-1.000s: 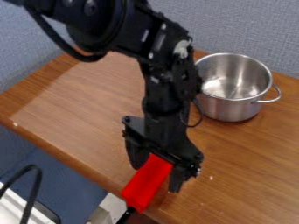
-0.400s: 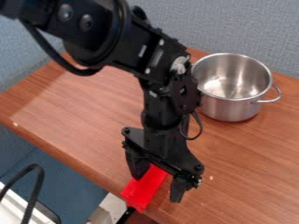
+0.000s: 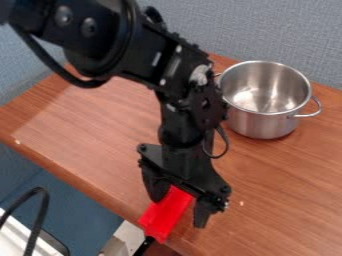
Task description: Put the red object in the metal pot
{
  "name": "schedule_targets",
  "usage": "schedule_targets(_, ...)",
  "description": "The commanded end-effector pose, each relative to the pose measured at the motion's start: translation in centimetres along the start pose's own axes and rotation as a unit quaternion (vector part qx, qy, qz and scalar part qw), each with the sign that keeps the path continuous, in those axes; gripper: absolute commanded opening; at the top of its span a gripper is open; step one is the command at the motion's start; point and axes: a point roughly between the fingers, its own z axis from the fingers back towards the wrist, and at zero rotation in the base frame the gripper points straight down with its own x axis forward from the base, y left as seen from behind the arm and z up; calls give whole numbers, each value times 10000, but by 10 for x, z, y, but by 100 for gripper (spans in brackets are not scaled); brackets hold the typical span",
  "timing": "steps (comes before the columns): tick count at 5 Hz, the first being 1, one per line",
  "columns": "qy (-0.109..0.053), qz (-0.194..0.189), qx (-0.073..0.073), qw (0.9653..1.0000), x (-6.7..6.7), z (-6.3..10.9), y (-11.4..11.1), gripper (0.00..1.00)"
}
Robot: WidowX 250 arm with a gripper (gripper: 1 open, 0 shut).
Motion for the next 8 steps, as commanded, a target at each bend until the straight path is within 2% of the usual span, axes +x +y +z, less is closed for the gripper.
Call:
schedule_targets(1, -192, 126, 12, 9997, 9, 4, 7, 100)
schedule_targets(3, -350, 125, -51, 9993, 14, 4, 6, 100)
schedule_targets(8, -622, 65, -130, 9980, 17, 4, 4, 100)
